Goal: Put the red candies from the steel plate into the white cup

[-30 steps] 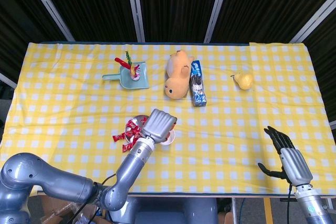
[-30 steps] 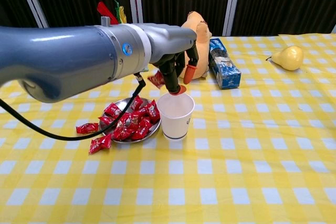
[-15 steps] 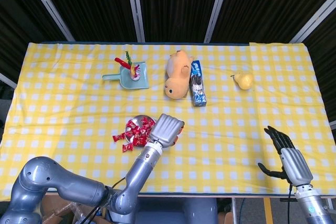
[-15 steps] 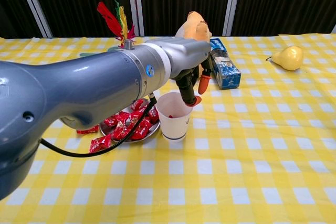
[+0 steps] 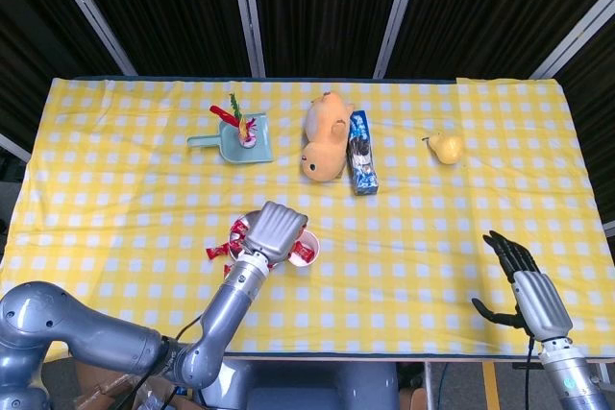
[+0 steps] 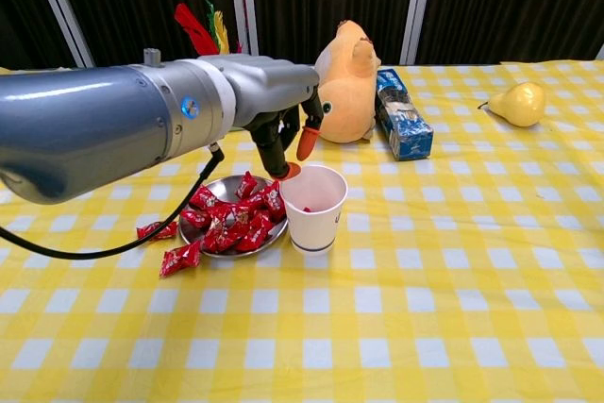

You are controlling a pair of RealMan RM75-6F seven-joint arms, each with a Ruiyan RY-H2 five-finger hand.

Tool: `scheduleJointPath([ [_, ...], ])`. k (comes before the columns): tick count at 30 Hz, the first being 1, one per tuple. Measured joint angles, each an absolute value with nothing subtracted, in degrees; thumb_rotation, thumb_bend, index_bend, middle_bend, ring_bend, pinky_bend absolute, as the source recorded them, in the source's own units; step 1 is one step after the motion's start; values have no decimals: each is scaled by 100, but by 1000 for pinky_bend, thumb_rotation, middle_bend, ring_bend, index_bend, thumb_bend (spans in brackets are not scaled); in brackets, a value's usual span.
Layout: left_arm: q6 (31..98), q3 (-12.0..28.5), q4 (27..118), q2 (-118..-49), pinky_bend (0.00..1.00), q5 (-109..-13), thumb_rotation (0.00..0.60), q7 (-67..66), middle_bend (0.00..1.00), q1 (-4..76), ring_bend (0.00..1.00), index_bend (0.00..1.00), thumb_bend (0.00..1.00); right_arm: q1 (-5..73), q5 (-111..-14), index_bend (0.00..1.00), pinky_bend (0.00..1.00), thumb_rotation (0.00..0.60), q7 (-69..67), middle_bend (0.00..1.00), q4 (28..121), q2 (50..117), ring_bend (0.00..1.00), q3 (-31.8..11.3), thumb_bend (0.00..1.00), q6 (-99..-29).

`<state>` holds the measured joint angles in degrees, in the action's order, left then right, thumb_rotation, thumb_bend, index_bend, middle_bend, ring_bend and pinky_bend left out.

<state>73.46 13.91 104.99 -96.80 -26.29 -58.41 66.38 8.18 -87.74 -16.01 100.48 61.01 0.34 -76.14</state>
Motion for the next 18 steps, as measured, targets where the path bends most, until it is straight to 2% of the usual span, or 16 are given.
scheduleJointPath([
  [8,7498,1068,11010,-9243,967,-2812,600,-5630,467,6274,917,375,292,817,-8781,0,0,600,-1631,0,10041,6094,0,32,326,-7621],
  [15,7574,588,11310,-8692,967,-2931,600,-5335,411,5797,917,341,221,819,-8808,0,0,600,-1592,0,10056,6107,0,42,327,-7622],
  [18,7493,501,11225,-8635,968,-2895,600,-5243,384,5701,917,337,217,820,-8812,0,0,600,-1567,0,10061,6117,0,43,327,-7624],
])
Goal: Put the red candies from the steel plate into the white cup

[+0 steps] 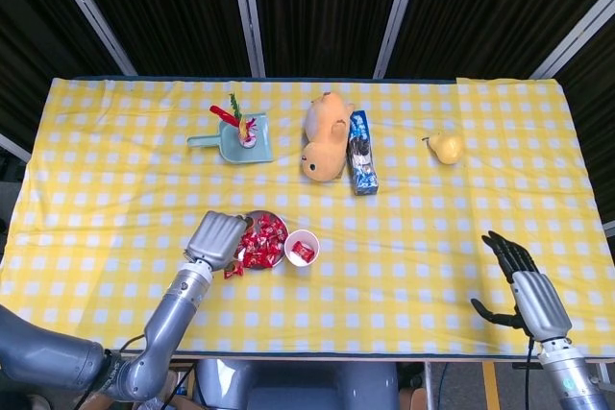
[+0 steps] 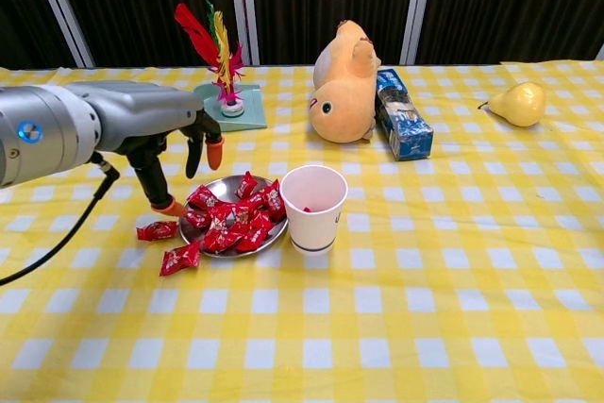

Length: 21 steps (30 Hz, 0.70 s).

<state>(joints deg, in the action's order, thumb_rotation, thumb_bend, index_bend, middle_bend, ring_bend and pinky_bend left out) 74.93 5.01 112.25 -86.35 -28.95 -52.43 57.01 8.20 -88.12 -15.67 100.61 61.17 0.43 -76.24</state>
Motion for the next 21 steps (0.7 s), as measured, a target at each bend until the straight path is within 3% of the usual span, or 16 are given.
scheduleJointPath([
  [11,7134,578,10426,-9076,967,-2429,600,-5312,268,5765,925,227,217,826,-8797,0,0,600,-1583,0,10070,6109,0,45,326,-7605],
  [21,6849,826,9728,-9765,967,-2200,600,-5438,240,6010,929,234,218,840,-8789,0,0,600,-1654,0,10074,6088,0,49,326,-7568],
])
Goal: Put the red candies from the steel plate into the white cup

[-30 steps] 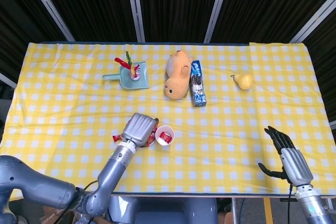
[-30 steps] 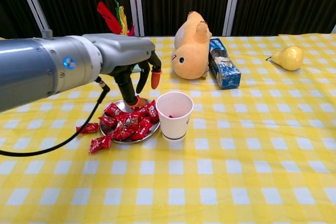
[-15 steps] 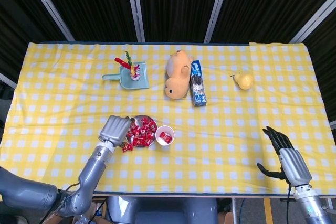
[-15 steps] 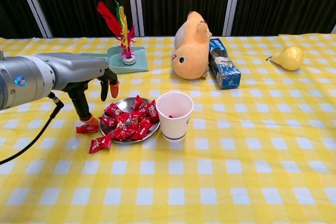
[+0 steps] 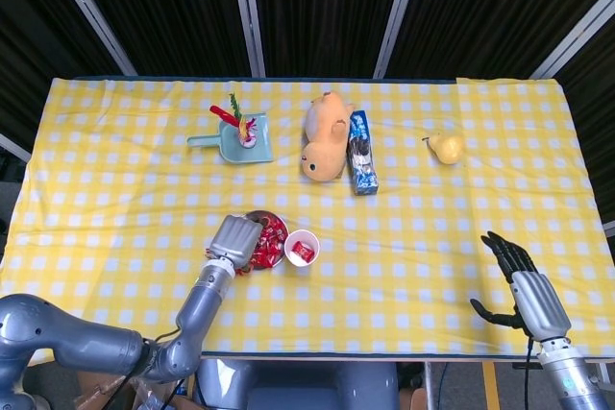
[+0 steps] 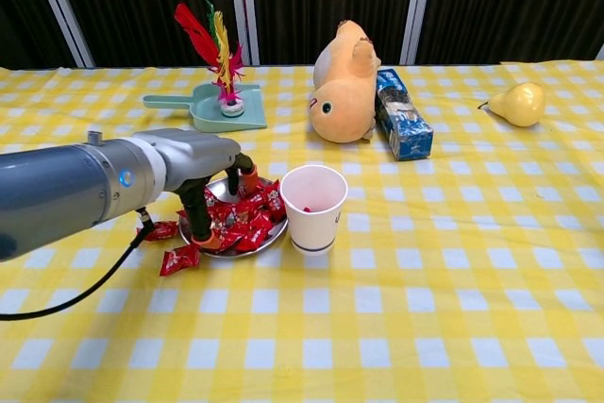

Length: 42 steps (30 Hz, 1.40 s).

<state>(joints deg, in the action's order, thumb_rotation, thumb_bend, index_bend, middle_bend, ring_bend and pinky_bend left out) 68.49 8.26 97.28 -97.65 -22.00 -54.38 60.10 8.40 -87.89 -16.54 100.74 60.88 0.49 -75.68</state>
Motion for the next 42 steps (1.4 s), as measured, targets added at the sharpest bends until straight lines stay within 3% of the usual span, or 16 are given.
scheduleJointPath([
  [4,6791,887,9514,-9943,967,-2157,600,-5456,277,6062,929,275,218,845,-8783,0,0,600,-1675,0,10082,6081,0,52,327,-7553],
  [20,6795,726,8996,-10294,973,-2403,600,-5488,641,5958,931,566,369,845,-8775,0,0,600,-1714,0,10116,6062,0,62,327,-7536],
  [29,6848,683,8924,-10272,974,-2694,600,-5358,660,5784,932,579,380,843,-8764,0,0,600,-1704,0,10125,6065,0,62,327,-7533],
  [42,6967,917,9440,-9701,974,-2910,600,-5290,662,5671,932,581,391,844,-8761,0,0,600,-1718,0,10133,6054,0,58,327,-7532],
])
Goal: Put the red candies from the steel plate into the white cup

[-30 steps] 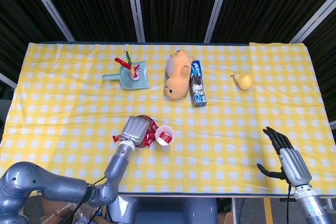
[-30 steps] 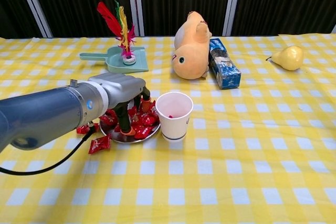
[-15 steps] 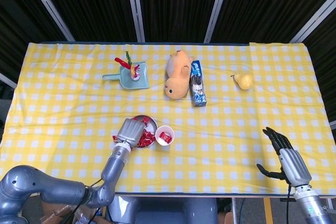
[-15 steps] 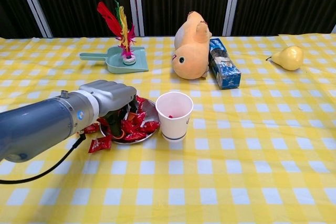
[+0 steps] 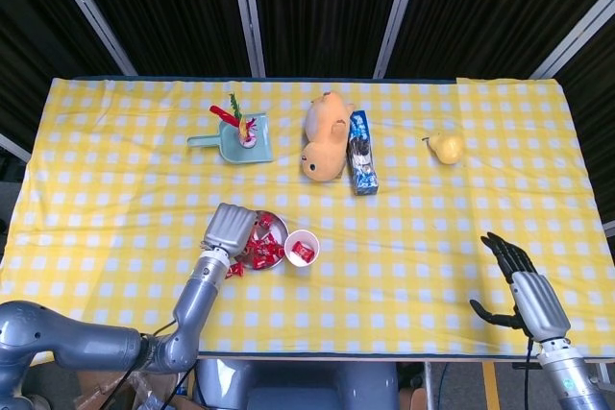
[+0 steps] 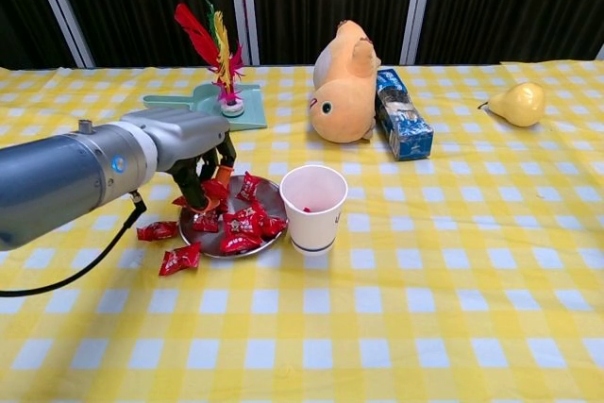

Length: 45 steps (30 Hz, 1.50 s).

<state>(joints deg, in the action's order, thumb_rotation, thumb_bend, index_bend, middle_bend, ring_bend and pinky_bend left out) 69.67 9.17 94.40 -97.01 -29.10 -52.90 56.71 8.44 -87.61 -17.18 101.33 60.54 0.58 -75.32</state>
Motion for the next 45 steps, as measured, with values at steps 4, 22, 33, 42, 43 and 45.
scheduleJointPath([
  [4,7033,996,9691,-9484,974,-2976,600,-5260,662,5632,932,580,390,840,-8762,0,0,600,-1709,0,10134,6057,0,57,327,-7541],
  [22,7171,1699,10410,-9561,974,-2818,600,-5543,661,6208,931,577,390,835,-8746,0,0,600,-1735,0,10130,6054,0,42,327,-7556],
  [33,7228,1777,10103,-10260,974,-2615,600,-5730,655,6620,931,566,385,846,-8742,0,0,600,-1796,0,10128,6033,0,42,326,-7528],
  [42,7275,1732,9885,-10395,974,-2446,600,-5803,632,6680,931,489,297,852,-8746,0,0,600,-1803,0,10123,6031,0,42,326,-7519],
  [43,7280,1729,9881,-10385,974,-2442,600,-5803,631,6675,931,487,297,852,-8744,0,0,600,-1802,0,10125,6032,0,42,326,-7518],
  [45,7285,1727,9882,-10363,974,-2432,600,-5793,629,6660,931,488,295,852,-8742,0,0,600,-1795,0,10126,6034,0,40,327,-7518],
])
